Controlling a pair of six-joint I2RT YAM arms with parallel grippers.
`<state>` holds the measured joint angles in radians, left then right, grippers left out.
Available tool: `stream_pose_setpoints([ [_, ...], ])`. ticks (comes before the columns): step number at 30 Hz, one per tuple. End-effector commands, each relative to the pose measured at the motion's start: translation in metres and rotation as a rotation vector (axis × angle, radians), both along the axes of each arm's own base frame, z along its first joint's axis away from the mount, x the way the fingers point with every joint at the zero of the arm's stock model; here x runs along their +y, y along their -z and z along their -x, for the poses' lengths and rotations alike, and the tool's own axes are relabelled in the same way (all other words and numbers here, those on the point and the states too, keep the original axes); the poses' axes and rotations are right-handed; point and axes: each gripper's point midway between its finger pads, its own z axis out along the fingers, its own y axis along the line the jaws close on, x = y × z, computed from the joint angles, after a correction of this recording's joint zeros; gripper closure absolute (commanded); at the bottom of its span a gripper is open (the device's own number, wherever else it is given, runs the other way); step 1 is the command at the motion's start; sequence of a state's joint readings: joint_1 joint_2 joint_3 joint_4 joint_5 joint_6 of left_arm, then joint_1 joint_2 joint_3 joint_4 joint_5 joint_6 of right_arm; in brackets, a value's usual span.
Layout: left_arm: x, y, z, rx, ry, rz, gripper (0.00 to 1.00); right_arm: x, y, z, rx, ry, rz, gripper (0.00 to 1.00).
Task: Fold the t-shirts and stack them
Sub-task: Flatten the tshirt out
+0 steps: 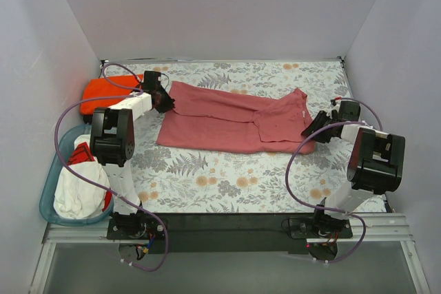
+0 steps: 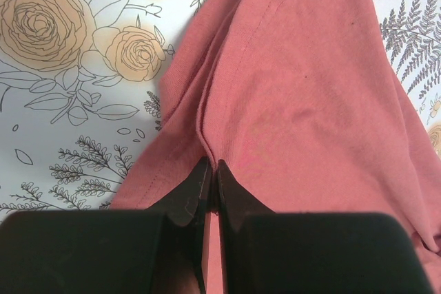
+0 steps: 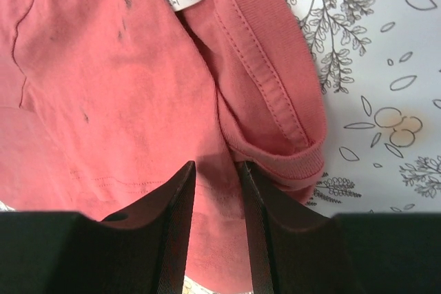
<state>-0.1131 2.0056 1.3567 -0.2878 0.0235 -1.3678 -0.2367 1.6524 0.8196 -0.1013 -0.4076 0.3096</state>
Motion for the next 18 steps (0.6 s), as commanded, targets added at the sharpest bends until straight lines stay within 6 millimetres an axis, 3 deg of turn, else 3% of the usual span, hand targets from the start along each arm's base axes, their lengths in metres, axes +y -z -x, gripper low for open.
stream_pose_setpoints([
  [1, 0.001, -0.032, -0.002, -0.061, 0.01, 0.006, 1.0, 0.0, 0.013, 0.002, -0.015, -0.048, 0.0, 0.59],
  [18, -0.001, -0.031, -0.001, -0.057, 0.014, 0.012, 1.0, 0.025, -0.035, -0.016, -0.201, -0.171, -0.136, 0.65],
])
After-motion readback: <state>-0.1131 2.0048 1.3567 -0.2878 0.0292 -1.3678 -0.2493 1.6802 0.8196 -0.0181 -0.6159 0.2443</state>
